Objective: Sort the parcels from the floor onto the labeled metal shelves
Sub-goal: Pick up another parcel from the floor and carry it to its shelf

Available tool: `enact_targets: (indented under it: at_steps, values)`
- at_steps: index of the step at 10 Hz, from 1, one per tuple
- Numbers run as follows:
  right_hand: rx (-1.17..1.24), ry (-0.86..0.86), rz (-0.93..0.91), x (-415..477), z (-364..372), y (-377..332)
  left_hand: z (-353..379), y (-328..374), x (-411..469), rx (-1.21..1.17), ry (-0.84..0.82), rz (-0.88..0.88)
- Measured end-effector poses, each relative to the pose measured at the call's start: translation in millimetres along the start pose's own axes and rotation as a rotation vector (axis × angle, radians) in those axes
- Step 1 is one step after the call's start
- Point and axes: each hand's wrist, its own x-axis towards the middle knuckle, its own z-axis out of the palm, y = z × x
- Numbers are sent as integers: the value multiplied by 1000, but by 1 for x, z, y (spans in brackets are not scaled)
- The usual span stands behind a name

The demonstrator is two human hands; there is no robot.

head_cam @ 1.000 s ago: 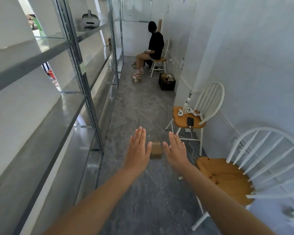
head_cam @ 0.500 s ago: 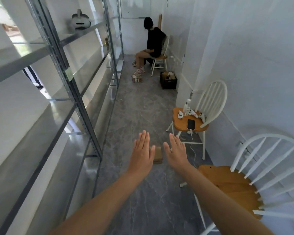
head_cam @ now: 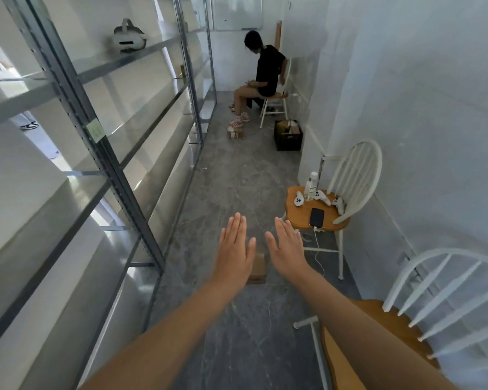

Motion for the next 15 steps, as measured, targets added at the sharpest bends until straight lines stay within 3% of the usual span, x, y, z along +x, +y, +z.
enact_targets:
  at_steps: [8, 15]
  values:
    - [-26, -54, 64, 89, 6, 12, 31, -25, 98, -21, -60, 6]
    - [-35, 50, 124, 206, 43, -37, 14, -103, 222, -58, -105, 110]
